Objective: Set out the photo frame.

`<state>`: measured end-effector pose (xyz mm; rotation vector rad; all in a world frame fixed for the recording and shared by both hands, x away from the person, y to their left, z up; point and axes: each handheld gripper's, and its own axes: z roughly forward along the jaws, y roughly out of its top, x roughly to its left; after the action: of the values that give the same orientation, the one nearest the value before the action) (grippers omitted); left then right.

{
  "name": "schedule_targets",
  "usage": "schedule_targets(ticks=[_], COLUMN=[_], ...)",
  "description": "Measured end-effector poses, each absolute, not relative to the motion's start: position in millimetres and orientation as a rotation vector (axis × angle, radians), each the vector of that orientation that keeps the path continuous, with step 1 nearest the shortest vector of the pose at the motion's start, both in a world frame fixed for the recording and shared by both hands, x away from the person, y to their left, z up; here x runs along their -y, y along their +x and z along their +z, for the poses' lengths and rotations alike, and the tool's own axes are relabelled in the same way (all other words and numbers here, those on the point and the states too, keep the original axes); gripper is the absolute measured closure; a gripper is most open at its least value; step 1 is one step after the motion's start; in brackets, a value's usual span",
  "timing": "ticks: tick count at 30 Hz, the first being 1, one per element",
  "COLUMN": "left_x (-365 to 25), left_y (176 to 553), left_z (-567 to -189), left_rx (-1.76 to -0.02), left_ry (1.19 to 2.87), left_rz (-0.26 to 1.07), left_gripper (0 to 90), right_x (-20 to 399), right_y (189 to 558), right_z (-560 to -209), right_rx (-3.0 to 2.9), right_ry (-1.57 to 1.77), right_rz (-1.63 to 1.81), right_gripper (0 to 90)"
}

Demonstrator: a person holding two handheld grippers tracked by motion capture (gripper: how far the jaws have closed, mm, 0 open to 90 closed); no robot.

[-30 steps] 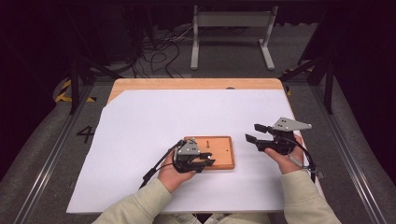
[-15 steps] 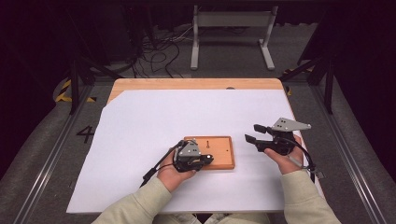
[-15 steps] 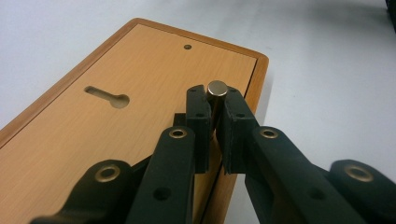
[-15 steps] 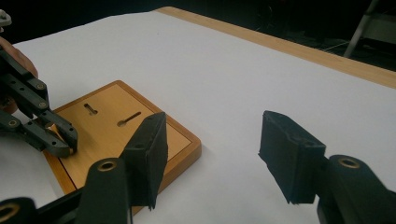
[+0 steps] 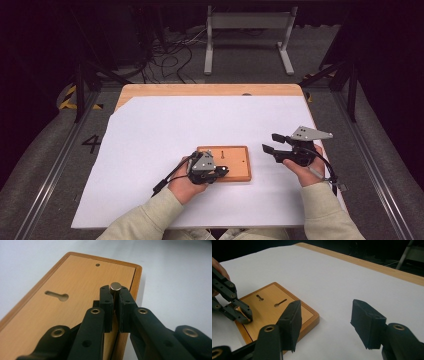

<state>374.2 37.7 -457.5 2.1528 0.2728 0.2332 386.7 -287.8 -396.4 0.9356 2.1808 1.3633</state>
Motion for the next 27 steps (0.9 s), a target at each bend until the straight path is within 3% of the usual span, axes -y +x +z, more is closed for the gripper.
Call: schedule_targets(ticks=[15,27], left_x=[-37.4,-36.7], left_y=[355.3,343.8], left_z=[-460.0,-461.7], left_rx=[0.013,0.161], left_ry=[2.168,2.168], left_rz=[0.514,0.653], left_gripper=[83.9,83.9], right_x=[288.1,277.9], right_y=[385.7,386.6], right_z=[-394.6,-387.6], right_rx=[-2.182,-2.244], right_ry=[0.926,0.940], right_rz=[1.370,1.330], right_gripper=[41.7,28.1])
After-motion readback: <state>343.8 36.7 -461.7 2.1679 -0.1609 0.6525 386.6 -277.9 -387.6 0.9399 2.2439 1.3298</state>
